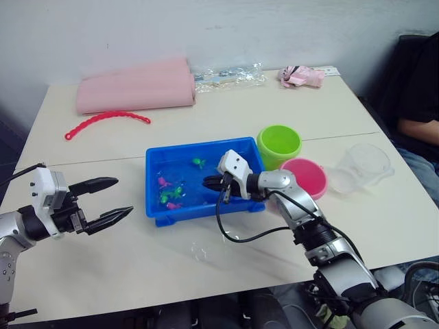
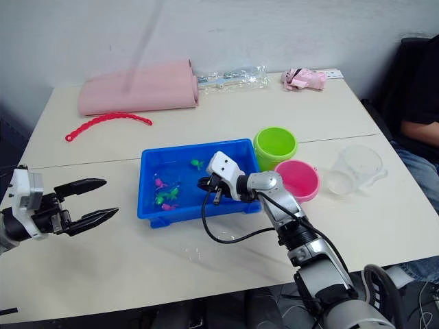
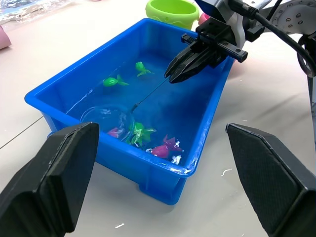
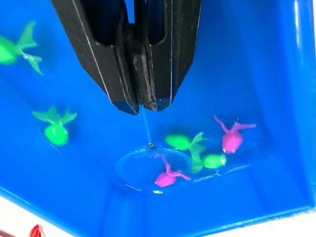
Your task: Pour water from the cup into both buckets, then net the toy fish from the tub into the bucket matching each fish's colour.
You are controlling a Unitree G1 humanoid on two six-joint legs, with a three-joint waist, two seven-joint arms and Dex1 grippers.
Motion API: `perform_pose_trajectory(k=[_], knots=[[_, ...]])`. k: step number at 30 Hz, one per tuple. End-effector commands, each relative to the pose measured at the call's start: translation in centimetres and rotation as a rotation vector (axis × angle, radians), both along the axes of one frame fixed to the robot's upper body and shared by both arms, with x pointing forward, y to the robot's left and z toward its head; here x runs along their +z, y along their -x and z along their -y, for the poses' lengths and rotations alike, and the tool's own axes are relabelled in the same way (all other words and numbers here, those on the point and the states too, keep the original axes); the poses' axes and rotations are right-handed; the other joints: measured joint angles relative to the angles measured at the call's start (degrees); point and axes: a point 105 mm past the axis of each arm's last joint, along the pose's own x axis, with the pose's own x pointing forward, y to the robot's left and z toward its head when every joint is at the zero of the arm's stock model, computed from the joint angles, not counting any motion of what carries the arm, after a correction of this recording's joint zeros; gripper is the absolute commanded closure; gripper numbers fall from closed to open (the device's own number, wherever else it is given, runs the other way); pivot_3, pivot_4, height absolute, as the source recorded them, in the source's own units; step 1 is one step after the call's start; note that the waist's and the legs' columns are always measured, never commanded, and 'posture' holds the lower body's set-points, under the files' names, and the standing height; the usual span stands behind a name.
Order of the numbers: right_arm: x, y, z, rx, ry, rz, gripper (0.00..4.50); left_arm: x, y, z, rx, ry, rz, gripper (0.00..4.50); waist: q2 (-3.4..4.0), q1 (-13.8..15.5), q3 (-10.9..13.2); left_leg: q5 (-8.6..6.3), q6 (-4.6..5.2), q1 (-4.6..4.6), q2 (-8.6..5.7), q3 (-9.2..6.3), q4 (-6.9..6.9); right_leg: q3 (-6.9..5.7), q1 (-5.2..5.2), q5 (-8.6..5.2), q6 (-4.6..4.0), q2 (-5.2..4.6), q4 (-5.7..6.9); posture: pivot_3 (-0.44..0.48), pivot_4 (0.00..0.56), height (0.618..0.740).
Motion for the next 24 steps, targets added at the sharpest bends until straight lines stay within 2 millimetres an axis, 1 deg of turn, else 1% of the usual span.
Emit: perform_pose_trajectory(k=[1, 4, 8, 15, 18, 21, 24], knots=[[2.0, 0.9, -0.5, 0.063, -0.083, 0.037, 4.50, 1.3, 0.0, -0.1, 0.003, -0.003, 0.054, 0.03, 0.00, 0.0, 0.0, 0.00, 0.00, 0.00, 0.00, 0.00, 0.00, 0.00, 0.00, 0.00, 0.00, 0.00, 0.00, 0.000, 0.150, 0.740], [2.9, 1.4, 0.8, 0.065, -0.178, -0.007, 4.50, 2.0, 0.0, 0.5, -0.022, -0.012, 0.075, 0.03, 0.00, 0.0, 0.0, 0.00, 0.00, 0.00, 0.00, 0.00, 0.00, 0.00, 0.00, 0.00, 0.00, 0.00, 0.00, 0.000, 0.150, 0.740], [2.4, 2.0, 2.9, 0.049, -0.146, 0.001, 4.50, 2.7, -0.2, 1.1, -0.036, -0.004, 0.097, 0.03, -0.01, 0.3, 0.0, -0.01, 0.00, -0.01, -0.01, 0.00, 0.00, -0.01, 0.02, 0.00, 0.00, -0.01, -0.01, 0.000, 0.150, 0.740], [3.2, 3.6, 5.7, 0.025, -0.157, 0.002, 4.50, 3.1, -0.8, 2.0, -0.070, 0.018, 0.109, 0.03, 0.00, 0.4, 0.0, 0.00, 0.00, 0.00, 0.00, 0.00, 0.00, -0.02, 0.01, 0.00, 0.00, 0.02, 0.01, 0.000, 0.150, 0.740], [3.7, 3.9, 6.5, -0.003, -0.167, 0.007, 4.50, 3.1, -0.8, 2.4, -0.090, 0.024, 0.104, 0.03, -0.01, 0.5, 0.0, 0.00, 0.00, 0.01, -0.01, 0.00, 0.00, -0.01, 0.01, 0.00, 0.00, 0.01, -0.01, 0.000, 0.150, 0.740], [3.1, 4.1, 7.5, -0.022, -0.113, 0.020, 4.50, 3.0, -1.0, 2.9, -0.111, 0.027, 0.093, 0.03, -0.01, 0.5, 0.0, 0.00, 0.00, 0.01, -0.02, 0.00, 0.00, -0.01, 0.02, 0.00, 0.00, 0.02, -0.01, 0.000, 0.150, 0.740], [3.3, 4.2, 7.7, -0.018, -0.099, 0.034, 4.50, 2.7, -1.1, 2.9, -0.117, 0.025, 0.083, 0.03, -0.01, 0.5, 0.0, 0.00, 0.00, 0.01, -0.03, 0.00, 0.00, -0.01, 0.02, 0.00, 0.00, 0.02, -0.02, 0.000, 0.150, 0.740]])
